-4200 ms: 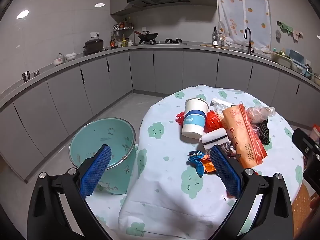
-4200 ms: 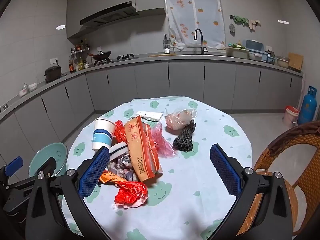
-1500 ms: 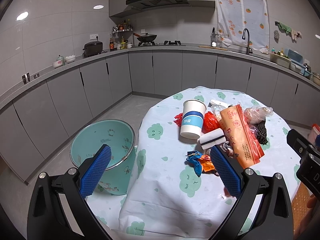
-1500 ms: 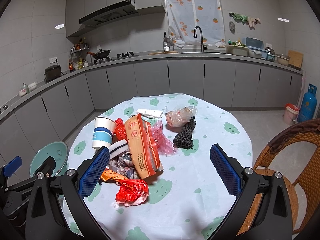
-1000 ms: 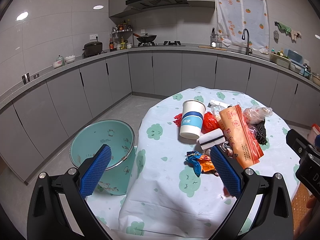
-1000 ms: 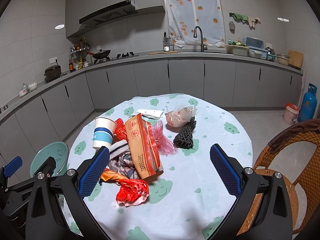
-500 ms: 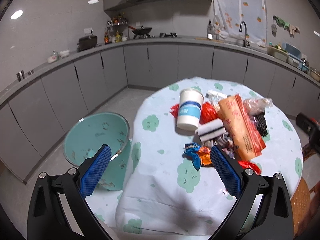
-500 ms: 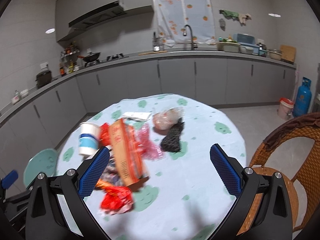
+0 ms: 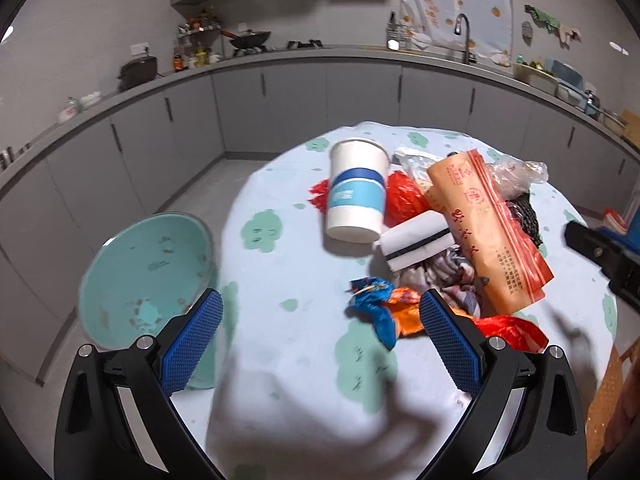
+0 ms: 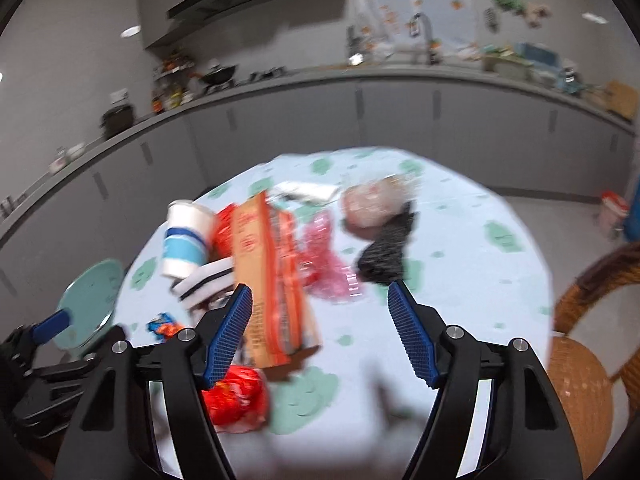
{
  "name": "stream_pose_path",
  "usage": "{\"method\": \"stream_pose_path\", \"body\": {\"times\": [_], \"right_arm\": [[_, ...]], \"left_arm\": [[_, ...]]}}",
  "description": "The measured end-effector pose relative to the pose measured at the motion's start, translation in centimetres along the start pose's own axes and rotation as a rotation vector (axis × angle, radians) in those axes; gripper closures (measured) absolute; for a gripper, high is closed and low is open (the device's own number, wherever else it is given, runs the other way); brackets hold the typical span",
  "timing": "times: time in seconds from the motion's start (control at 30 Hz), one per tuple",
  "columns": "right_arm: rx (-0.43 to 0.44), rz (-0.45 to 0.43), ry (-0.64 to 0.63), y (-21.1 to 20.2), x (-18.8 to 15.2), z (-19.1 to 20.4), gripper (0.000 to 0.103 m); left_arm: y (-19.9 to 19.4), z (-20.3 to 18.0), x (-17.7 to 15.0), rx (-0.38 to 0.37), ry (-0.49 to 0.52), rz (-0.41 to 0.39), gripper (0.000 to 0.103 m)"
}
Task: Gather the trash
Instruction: 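Grasp the blue candy wrapper with the left tool while the right tool grasps the orange snack bag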
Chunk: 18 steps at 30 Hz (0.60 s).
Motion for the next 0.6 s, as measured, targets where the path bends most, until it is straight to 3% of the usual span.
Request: {"method": "stream_pose_path", "body": {"times": [0.17, 0.3, 0.47, 0.53, 0.6], "right_arm": [[0.113, 0.132, 0.023, 3.9, -1.0, 0.9, 0.047], [0.178, 0.209, 0.057, 6.0, -2.1, 1.0, 0.047], [0.235, 0.244, 0.061, 7.0, -2.9, 1.5, 0.055], [0.247, 0.237, 0.051, 6.9, -3.0, 1.6, 0.061], [0.278, 0.226, 0.05, 6.5, -2.8, 1.7, 0.089]], "left_arm": [[2.5, -1.3, -0.1, -0.08, -0.004, 0.07, 0.006], [4.4, -1.9, 0.0, -0.081, 0.0, 0.101, 0.007], [6.4, -3.3, -0.3, -0.125, 0.011, 0.161, 0.028], [6.7, -3.6, -0.7, -0.15, 0.004, 0.18, 0.034], [6.9, -4.2, -1.0, -0.192, -0.004, 0.194, 0.046]]}}
Point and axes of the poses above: each gripper's, at about its wrist camera, not at the fingertips, and y roughly the way its jaws point, z to its left, x to its top, the point moved 10 cm from there along y, roughly the way its jaws point, and after that the axes turned 3 degrees about z, right-handed, at the moved point
